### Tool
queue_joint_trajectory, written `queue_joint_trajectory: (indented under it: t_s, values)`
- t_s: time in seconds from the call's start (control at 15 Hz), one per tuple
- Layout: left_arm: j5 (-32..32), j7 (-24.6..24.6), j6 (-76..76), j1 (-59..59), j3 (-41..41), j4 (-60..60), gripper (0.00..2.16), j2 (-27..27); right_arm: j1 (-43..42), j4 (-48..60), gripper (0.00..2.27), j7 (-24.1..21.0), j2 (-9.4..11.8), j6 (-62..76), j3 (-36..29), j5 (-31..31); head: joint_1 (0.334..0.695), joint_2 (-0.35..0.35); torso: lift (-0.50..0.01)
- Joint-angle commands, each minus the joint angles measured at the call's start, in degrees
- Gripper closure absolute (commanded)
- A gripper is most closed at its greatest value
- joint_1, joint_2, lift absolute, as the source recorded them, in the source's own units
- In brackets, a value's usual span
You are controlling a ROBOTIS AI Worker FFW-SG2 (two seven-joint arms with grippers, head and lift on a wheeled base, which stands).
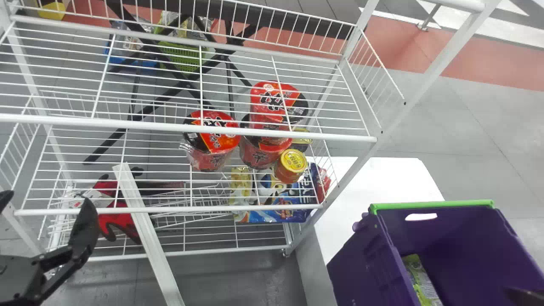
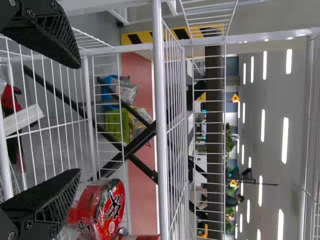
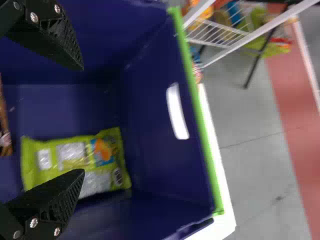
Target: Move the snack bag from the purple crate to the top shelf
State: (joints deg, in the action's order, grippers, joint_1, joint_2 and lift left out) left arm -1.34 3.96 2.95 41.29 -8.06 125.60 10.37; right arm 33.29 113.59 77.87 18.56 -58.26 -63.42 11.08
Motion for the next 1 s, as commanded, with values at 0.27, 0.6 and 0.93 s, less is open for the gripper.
queue_joint_trajectory:
  t_s: [0.27,0.6,0.93]
  values:
    - [-0.06,0.26,0.35,-1.21,0.68,-1.76,0.07,-0.26,1.69,-9.88,0.02,0.45,0.78,4.34,11.74,12.03,0.695,-0.350,-0.452]
    - [-0.24,0.61,0.35,-2.53,0.85,-3.61,0.07,-0.44,1.69,-19.63,0.01,0.45,1.83,9.43,18.34,19.24,0.695,-0.350,-0.452]
    - [-0.41,0.70,0.35,-3.41,0.94,-5.01,0.07,-0.53,1.95,-25.43,0.01,0.45,1.92,12.77,21.41,22.14,0.695,-0.350,-0.452]
